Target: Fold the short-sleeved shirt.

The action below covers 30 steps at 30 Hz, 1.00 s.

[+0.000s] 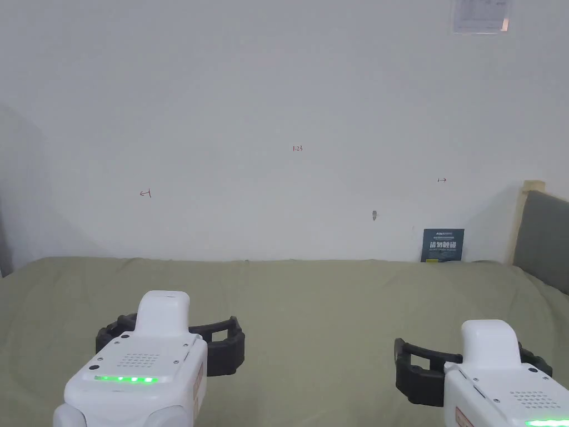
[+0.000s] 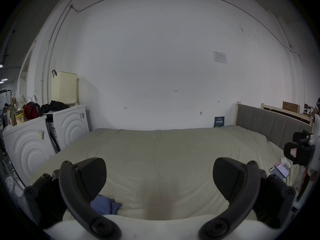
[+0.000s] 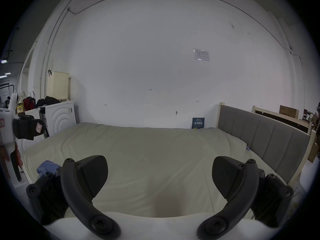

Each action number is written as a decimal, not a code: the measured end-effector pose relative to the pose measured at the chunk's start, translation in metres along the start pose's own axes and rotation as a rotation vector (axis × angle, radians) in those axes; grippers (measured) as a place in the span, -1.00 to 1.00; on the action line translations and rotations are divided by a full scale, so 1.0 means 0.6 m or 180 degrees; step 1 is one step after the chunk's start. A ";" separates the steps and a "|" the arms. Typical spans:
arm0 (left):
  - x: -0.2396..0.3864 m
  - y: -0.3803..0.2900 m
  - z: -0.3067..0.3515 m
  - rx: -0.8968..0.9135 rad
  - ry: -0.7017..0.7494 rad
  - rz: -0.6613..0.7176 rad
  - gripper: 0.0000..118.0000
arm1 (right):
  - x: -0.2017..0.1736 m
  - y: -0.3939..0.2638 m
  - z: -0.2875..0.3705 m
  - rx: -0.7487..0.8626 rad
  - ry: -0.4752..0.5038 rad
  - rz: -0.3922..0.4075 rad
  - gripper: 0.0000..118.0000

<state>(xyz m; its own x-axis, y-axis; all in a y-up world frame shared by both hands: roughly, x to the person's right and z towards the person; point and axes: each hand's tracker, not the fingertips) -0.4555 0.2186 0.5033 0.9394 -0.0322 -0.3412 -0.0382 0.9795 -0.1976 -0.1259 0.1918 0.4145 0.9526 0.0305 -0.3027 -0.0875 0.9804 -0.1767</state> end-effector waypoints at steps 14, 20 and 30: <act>0.000 0.018 0.013 -0.0162 0.0203 -0.0005 1.00 | -0.001 0.010 0.009 0.0071 -0.0052 0.0075 1.00; 0.006 0.021 0.014 -0.0173 0.0159 -0.0060 1.00 | -0.002 0.013 0.009 0.0053 -0.0035 0.0083 1.00; 0.001 0.029 0.017 -0.0121 0.0000 0.0091 1.00 | -0.005 0.016 0.011 0.0067 -0.0007 0.0068 1.00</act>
<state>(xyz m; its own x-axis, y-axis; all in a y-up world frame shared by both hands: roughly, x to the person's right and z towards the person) -0.4521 0.2376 0.5090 0.9378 -0.0043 -0.3472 -0.0779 0.9718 -0.2225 -0.1276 0.2025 0.4202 0.9512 0.0517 -0.3042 -0.1016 0.9834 -0.1504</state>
